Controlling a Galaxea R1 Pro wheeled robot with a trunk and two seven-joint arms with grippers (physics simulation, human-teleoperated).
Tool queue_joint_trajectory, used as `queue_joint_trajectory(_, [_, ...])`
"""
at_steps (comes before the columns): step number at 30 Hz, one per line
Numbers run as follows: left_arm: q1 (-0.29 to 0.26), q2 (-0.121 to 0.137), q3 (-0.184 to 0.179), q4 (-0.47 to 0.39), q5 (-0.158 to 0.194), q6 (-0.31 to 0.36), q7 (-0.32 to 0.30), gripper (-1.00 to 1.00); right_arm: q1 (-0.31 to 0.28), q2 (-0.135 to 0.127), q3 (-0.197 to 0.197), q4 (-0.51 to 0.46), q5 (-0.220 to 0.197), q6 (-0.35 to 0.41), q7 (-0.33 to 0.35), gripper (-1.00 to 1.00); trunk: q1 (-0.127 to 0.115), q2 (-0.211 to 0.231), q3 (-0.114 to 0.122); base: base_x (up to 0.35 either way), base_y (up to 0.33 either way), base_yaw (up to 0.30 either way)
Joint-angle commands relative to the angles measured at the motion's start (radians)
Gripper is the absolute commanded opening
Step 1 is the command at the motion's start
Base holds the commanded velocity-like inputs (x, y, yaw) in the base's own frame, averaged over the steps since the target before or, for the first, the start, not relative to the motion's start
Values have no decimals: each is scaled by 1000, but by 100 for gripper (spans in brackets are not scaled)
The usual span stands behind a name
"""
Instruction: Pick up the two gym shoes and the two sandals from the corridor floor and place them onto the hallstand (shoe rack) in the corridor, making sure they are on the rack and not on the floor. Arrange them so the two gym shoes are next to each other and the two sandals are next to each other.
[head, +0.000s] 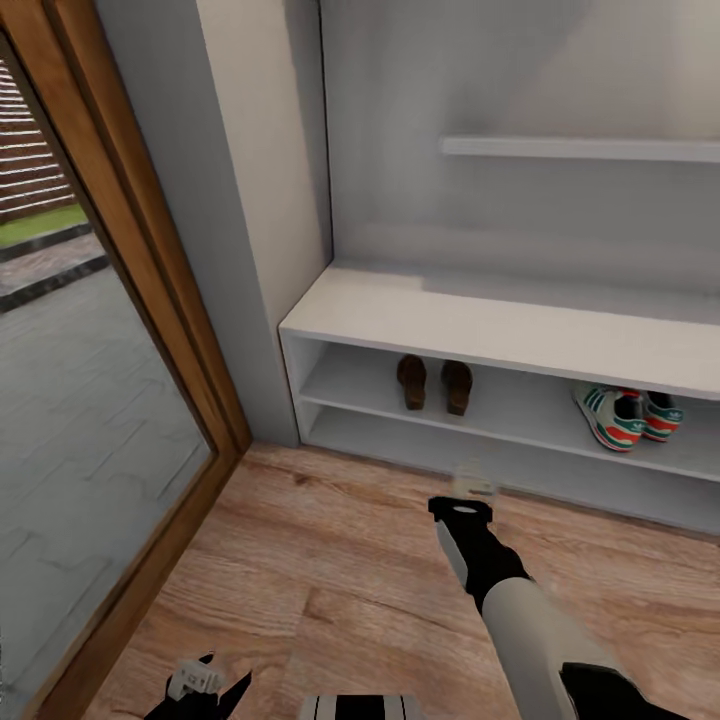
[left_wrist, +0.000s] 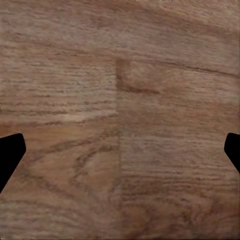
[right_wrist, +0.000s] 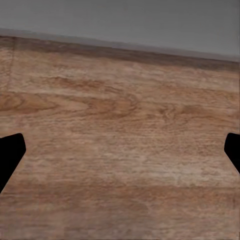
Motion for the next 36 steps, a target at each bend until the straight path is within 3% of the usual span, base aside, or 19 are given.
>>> queue_joint_trajectory(1, [-1, -1, 11, 0, -10, -6, -6, 100, 0, 1, -5, 31, 13, -13, 2, 100, -1, 0, -1, -274, -197, 0])
queue_joint_trajectory(3, [-1, -1, 16, 0, -11, -6, -6, 100, 1, -4, -4, 88, 14, -51, 2, 100, -1, 0, -1, -274, -197, 0])
queue_joint_trajectory(5, [0, -1, 18, 0, -11, -7, -5, 100, 2, -27, -4, 147, 15, -94, 2, 100, -1, 0, -1, -272, -192, 0])
queue_joint_trajectory(6, [0, -1, 20, 0, -11, -8, -5, 100, 2, -51, -3, 205, 16, -143, 2, 100, -1, 0, -1, -258, -180, 0])
queue_joint_trajectory(12, [4, 2, 22, 0, -10, -10, -5, 100, 3, -117, -1, 364, 22, -305, 3, 100, -1, 0, -1, -172, -118, 0])
queue_joint_trajectory(19, [7, 8, 29, 0, -2, -10, -5, 100, 37, -187, 1, 458, 27, -441, 4, 100, -1, 0, -1, -44, -30, 0])
queue_joint_trajectory(24, [8, 9, 43, 0, 3, -12, -6, 100, 89, -214, 1, 474, 30, -487, 4, 100, -1, 0, -1, -11, -7, 0])
queue_joint_trajectory(25, [9, 10, 51, 0, 5, -13, -7, 100, 133, -226, 2, 478, 30, -519, 4, 100, -1, 0, -1, -3, -2, 0])
queue_joint_trajectory(29, [10, 12, 55, -2, 5, -14, -7, 100, 186, -231, 3, 480, 31, -579, 3, 100, -1, 0, -1, -1, -1, 0])
queue_joint_trajectory(36, [11, 15, 61, -10, 4, -15, -7, 100, 218, -231, 3, 480, 45, -616, 3, 100, -1, 0, -1, 0, 0, 0])
